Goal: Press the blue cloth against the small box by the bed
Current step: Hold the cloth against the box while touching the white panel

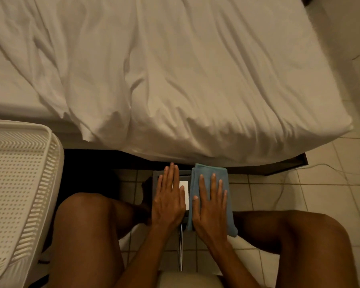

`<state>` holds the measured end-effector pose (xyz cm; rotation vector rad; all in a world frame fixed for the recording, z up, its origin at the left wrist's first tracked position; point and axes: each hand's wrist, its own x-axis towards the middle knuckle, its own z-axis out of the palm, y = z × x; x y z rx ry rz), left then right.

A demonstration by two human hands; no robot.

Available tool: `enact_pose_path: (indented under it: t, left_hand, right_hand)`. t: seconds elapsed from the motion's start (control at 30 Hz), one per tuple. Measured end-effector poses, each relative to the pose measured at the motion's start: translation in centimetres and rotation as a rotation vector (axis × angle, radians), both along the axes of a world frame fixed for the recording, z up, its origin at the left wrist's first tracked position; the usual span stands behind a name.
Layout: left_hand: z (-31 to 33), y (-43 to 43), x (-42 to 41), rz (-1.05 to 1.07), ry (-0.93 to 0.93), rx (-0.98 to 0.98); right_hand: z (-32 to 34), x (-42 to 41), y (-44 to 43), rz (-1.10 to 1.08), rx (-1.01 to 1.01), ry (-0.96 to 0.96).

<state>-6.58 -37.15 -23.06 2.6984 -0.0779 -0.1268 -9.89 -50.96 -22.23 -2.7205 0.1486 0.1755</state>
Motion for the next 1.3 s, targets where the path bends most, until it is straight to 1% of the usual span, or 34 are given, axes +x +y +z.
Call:
enact_pose_path:
  t: [0.1,0.2,0.3,0.53,0.6,0.73,0.8,0.9,1.0,1.1,1.2,1.3]
  left_hand:
    - [0.0,-0.1,0.2,-0.011,0.005,-0.029]
    - [0.2,0.2,0.3,-0.038,-0.007,-0.016]
    - [0.4,0.1,0.4,-0.049,0.001,-0.015]
    - [0.5,0.1,0.2,-0.062,0.019,0.017]
    - [0.5,0.1,0.3,-0.067,0.019,0.032]
    - [0.6,0.1,0.4,-0.070,0.025,0.028]
    - [0.6,0.1,0.4,-0.072,0.025,0.024]
    - [0.8,0.1,0.3,-0.069,0.042,0.009]
    - [0.9,0.1,0.3,-0.068,0.052,-0.011]
    - [0.8,0.1,0.4,-0.076,0.043,0.007]
    - [0.8,0.1,0.3,-0.080,0.034,0.010]
    - [0.9,0.2,0.3,-0.072,0.042,-0.017]
  right_hand:
    - [-0.1,-0.9,0.3,0.041,-0.006,0.031]
    - [0.5,2.2,-0.7,0.121,0.014,0.026]
    - [1.0,5.3,-1.9,0.113,-0.021,0.029]
    - [0.4,-2.1,-0.7,0.002,-0.021,0.030]
    - [0.3,-1.3,-0.6,0.032,-0.010,0.021]
    - [0.5,2.9,-1.7,0.174,-0.025,0.018]
    - [0.7,3.6,-2.4,0.154,-0.024,0.022]
    - [1.0,0.6,-1.3,0.082,0.008,0.022]
    - [0.9,-1.9,-0.2,0.062,0.017,0.022]
    - [1.0,0.2,-0.9,0.129,0.047,0.019]
    - [0.9,2.4,-1.4,0.202,0.006,-0.007]
    - [0.8,3.9,-1.1,0.162,-0.002,-0.010]
